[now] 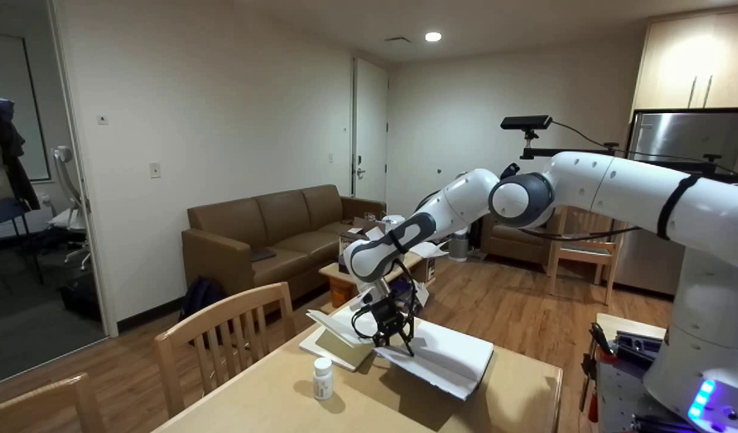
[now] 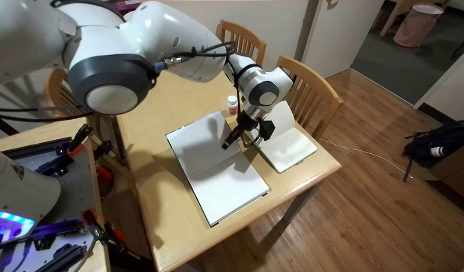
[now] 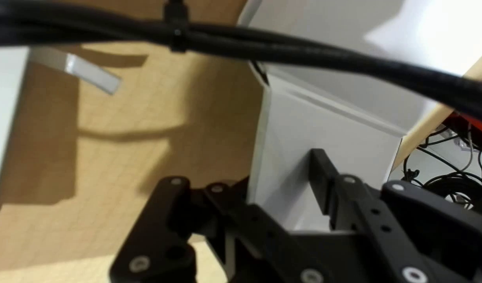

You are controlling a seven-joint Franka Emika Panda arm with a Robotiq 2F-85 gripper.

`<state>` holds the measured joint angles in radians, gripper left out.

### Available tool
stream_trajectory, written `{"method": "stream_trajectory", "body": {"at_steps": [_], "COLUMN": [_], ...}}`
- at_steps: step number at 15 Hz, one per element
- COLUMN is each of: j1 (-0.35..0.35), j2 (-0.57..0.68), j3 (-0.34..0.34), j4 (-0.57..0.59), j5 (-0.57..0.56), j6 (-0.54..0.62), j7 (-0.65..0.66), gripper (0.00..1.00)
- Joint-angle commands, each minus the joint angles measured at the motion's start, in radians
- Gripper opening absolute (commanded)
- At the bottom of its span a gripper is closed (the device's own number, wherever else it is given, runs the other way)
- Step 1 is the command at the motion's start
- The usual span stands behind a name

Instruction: Close the open book on the left

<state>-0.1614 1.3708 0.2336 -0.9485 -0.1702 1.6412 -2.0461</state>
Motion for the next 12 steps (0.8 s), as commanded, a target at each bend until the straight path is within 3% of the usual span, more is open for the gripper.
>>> {"method": "stream_trajectory", "body": {"at_steps": [1,10,11,12], "j1": [-0.096,-0.285,-0.252,-0.262], "j2": [-0.080,-0.213,-0.237,-0.248], "j3": [0.060,0.211,0.153,0.159], "j4": [-0.146,-0.375,-0.391,-0.415], "j5": [0.051,0.146,0.234,0.266], "j6": [0.133,0.280,0.305,0.329], "j7": [-0.083,-0.204,-0.261,-0.292], "gripper": [0.11,0.11,0.11,0.11]}}
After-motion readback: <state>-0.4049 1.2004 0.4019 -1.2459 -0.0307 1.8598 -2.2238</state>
